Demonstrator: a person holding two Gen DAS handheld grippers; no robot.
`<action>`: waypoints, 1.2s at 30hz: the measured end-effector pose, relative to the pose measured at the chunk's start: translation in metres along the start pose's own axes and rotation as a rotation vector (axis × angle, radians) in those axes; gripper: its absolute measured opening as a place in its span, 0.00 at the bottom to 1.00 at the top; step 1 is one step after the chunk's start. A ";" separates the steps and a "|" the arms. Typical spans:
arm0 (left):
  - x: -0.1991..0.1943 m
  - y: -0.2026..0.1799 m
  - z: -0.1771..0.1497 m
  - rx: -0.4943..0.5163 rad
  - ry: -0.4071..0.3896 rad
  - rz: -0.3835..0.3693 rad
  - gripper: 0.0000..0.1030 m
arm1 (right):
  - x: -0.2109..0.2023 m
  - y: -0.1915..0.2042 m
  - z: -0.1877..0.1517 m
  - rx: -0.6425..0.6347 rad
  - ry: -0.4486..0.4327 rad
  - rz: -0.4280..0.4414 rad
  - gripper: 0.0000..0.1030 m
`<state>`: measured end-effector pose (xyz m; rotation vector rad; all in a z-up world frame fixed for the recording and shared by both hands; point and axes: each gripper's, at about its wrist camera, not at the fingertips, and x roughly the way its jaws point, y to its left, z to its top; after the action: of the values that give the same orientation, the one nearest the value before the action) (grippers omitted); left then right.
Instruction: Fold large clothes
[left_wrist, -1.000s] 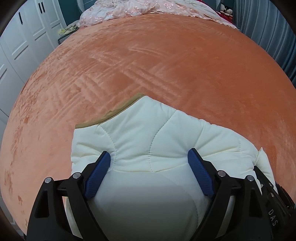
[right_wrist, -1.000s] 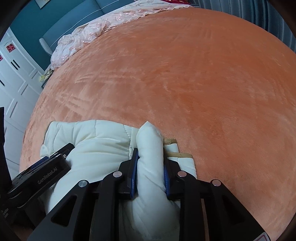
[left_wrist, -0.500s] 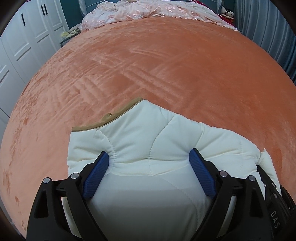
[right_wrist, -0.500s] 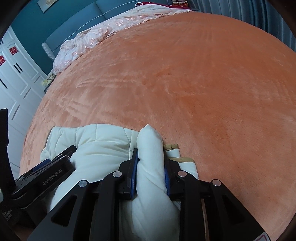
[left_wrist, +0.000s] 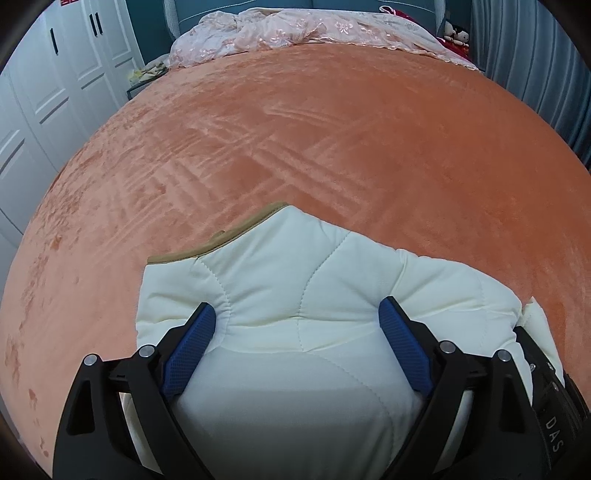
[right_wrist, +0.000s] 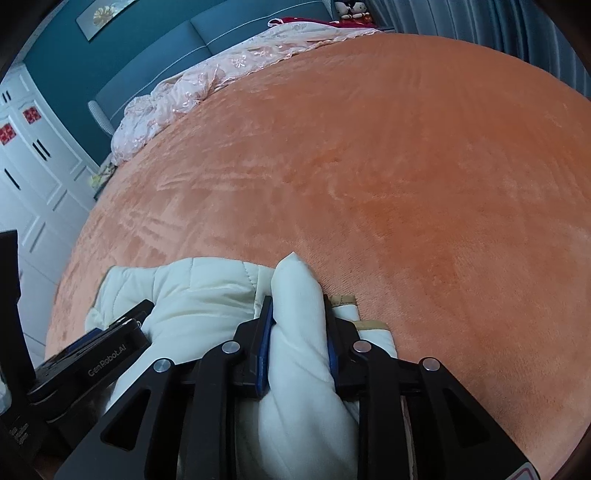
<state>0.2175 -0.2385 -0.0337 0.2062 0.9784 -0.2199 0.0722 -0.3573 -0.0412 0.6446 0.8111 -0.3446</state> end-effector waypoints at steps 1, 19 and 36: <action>-0.005 0.004 0.001 -0.014 0.005 -0.021 0.85 | -0.004 -0.007 0.001 0.040 -0.007 0.043 0.21; -0.112 0.094 -0.092 -0.132 0.115 -0.199 0.90 | -0.126 -0.035 -0.045 0.093 0.121 0.147 0.58; -0.083 0.115 -0.127 -0.331 0.192 -0.391 0.96 | -0.088 -0.043 -0.096 0.216 0.232 0.294 0.82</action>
<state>0.1036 -0.0864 -0.0243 -0.2750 1.2264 -0.3952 -0.0609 -0.3239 -0.0404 1.0069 0.8913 -0.0900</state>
